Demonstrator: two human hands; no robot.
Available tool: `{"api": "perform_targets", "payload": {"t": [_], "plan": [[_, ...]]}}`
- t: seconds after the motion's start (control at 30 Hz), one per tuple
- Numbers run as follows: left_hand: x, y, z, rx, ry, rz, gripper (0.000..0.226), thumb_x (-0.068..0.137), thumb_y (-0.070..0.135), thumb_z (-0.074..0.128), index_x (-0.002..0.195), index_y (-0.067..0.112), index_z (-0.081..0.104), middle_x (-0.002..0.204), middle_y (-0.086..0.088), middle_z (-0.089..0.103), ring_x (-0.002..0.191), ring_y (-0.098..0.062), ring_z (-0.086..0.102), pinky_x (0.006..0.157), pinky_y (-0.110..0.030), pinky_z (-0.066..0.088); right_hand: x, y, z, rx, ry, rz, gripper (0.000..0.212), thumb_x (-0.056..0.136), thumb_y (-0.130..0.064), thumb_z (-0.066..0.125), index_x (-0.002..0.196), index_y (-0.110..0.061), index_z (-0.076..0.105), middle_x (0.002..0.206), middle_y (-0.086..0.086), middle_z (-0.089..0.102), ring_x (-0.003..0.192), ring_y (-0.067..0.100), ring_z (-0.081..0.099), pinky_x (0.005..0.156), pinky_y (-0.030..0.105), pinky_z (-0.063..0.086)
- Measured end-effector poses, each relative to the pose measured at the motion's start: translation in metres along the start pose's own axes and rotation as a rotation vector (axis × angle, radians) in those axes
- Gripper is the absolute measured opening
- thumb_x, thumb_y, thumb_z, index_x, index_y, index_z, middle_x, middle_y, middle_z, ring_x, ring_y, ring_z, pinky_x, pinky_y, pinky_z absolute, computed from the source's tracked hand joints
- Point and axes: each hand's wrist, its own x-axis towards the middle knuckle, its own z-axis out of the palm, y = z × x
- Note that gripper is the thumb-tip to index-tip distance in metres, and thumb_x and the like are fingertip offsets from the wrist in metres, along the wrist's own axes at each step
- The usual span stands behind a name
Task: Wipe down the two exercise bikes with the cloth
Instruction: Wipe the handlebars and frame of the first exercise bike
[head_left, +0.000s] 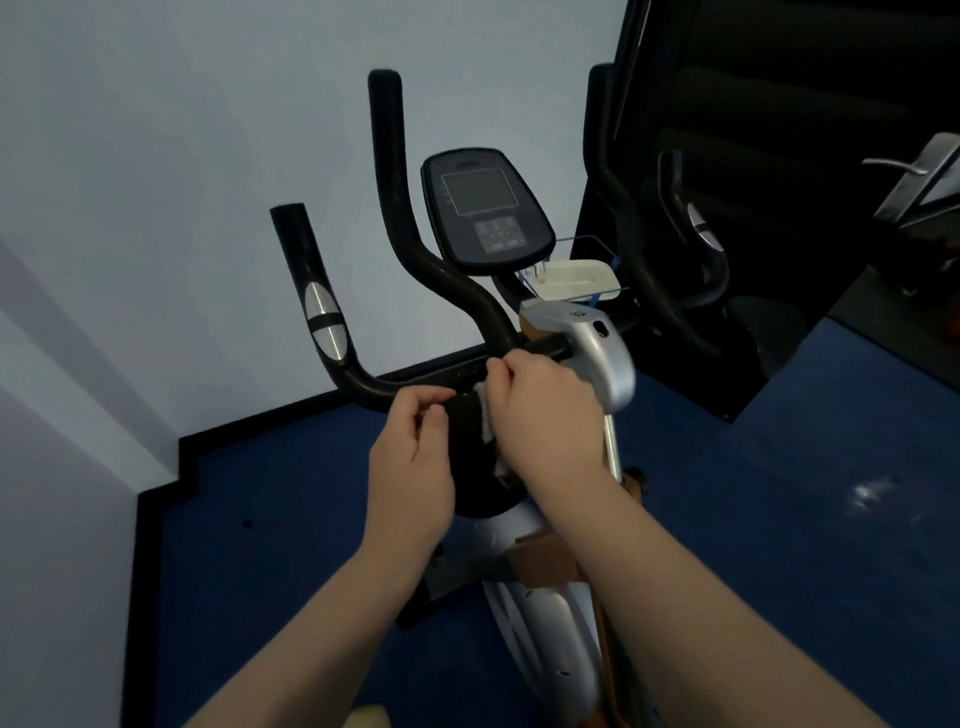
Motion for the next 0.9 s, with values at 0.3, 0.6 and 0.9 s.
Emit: {"api": "perform_targets", "payload": {"t": [0.3, 0.6, 0.9], "plan": [[0.001, -0.001, 0.005, 0.022, 0.052, 0.027, 0.024, 0.1, 0.015, 0.04, 0.098, 0.023, 0.062, 0.083, 0.009, 0.063, 0.073, 0.005, 0.058, 0.058, -0.006, 0.044, -0.025, 0.014, 0.011, 0.457, 0.111, 0.238, 0.038, 0.096, -0.043, 0.034, 0.064, -0.026, 0.045, 0.055, -0.005, 0.049, 0.053, 0.011, 0.051, 0.054, 0.034, 0.044], [0.0, -0.005, 0.007, 0.01, 0.086, 0.04, 0.024, 0.1, 0.016, 0.04, 0.097, 0.024, 0.062, 0.085, 0.01, 0.063, 0.076, 0.003, 0.058, 0.061, -0.008, 0.045, -0.032, 0.007, 0.023, 0.818, 0.424, 0.359, 0.032, 0.099, -0.038, 0.039, 0.073, -0.024, 0.049, 0.06, -0.009, 0.052, 0.057, 0.0, 0.051, 0.054, 0.011, 0.041], [-0.002, -0.004, 0.004, -0.08, 0.085, 0.0, 0.029, 0.102, 0.022, 0.037, 0.097, 0.023, 0.066, 0.089, 0.007, 0.065, 0.081, 0.002, 0.06, 0.065, -0.005, 0.045, -0.004, 0.029, -0.015, 0.482, 0.078, 0.029, 0.035, 0.095, -0.047, 0.041, 0.074, -0.022, 0.054, 0.063, -0.005, 0.057, 0.059, 0.004, 0.056, 0.055, 0.025, 0.043]]}}
